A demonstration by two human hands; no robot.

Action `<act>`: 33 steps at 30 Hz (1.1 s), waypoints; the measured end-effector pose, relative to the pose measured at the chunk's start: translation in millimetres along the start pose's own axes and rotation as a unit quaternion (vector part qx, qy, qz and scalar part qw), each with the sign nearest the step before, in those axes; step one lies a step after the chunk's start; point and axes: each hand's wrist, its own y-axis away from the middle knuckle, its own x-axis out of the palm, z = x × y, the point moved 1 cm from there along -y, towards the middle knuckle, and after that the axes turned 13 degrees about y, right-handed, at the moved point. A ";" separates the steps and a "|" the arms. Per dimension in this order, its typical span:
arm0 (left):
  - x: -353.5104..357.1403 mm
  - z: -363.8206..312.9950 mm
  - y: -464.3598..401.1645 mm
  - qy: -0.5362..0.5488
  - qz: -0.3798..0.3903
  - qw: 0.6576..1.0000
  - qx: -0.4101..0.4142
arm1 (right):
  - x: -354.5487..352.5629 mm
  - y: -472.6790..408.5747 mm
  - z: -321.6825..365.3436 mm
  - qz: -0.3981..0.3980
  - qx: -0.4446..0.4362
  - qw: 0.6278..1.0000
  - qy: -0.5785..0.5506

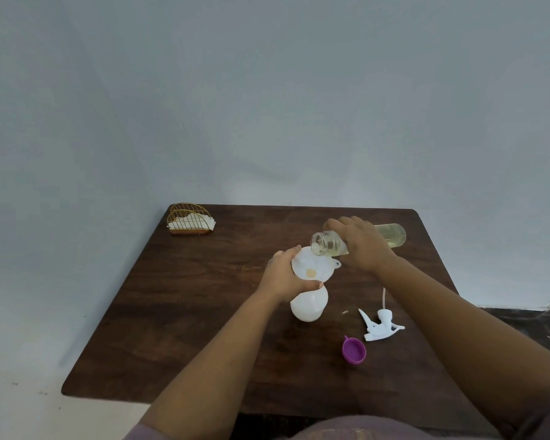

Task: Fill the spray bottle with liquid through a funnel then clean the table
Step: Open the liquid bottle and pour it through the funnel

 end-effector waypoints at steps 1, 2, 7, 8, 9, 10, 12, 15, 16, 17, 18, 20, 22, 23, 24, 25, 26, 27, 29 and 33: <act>-0.2 0.7 -0.1 0.001 0.003 1.000 -0.001 | 0.4 0.0 0.3 0.001 0.002 1.000 0.000; -1.1 1.3 0.0 0.000 0.008 1.000 -0.001 | 0.9 -0.1 0.9 0.001 0.005 1.000 0.001; -5.0 4.8 -5.2 -0.008 0.026 1.000 0.012 | 3.6 3.2 7.8 0.008 0.031 0.999 0.010; -5.8 4.6 -5.8 -0.013 0.027 0.999 0.015 | 4.3 4.9 9.6 0.014 0.035 0.999 0.011; -6.4 4.3 -6.2 -0.018 0.028 0.999 0.018 | 4.9 6.5 11.4 0.018 0.039 0.999 0.012; -6.8 3.7 -6.0 -0.021 0.031 0.999 0.020 | 5.5 8.1 12.7 0.020 0.042 0.999 0.015; -7.0 3.2 -7.0 -0.025 0.042 0.999 0.020 | 4.7 10.6 14.5 0.021 0.049 0.998 0.021; -8.8 3.9 -11.7 -0.046 0.055 0.997 0.029 | 1.2 11.4 17.5 0.027 0.060 0.997 0.026; -9.4 4.0 -13.0 -0.050 0.060 0.996 0.031 | 0.2 11.2 18.5 0.027 0.062 0.997 0.029; -9.7 3.6 -14.2 -0.052 0.063 0.996 0.031 | -0.3 11.4 19.1 0.028 0.064 0.997 0.032; -10.3 3.3 -15.3 -0.053 0.066 0.996 0.031 | -0.7 11.4 19.7 0.029 0.066 0.997 0.035; -11.3 3.3 -17.7 -0.056 0.072 0.995 0.032 | -1.8 11.7 20.5 0.032 0.068 0.996 0.037; -12.2 4.2 -19.4 -0.056 0.076 0.995 0.035 | -3.1 12.3 21.1 0.036 0.073 0.996 0.038; -12.8 4.2 -19.2 -0.053 0.078 0.995 0.035 | -3.5 12.8 21.6 0.036 0.076 0.996 0.039; -13.7 4.4 -19.1 -0.051 0.079 0.995 0.034 | -3.6 13.0 22.1 0.033 0.078 0.996 0.040; -14.0 4.5 -19.6 -0.048 0.080 0.995 0.034 | -3.6 12.9 22.3 0.030 0.081 0.995 0.039; -14.0 4.8 -20.1 -0.046 0.081 0.995 0.032 | -3.7 12.7 22.3 0.029 0.083 0.995 0.037; -13.9 4.6 -20.1 -0.044 0.082 0.995 0.031 | -3.5 12.7 22.4 0.029 0.083 0.995 0.036; -14.7 3.8 -20.8 -0.048 0.084 0.995 0.033 | -4.6 12.2 22.7 0.023 0.083 0.996 0.034; -15.7 5.3 -21.9 -0.050 0.082 0.995 0.031 | -7.2 11.2 22.1 0.017 0.075 0.996 0.035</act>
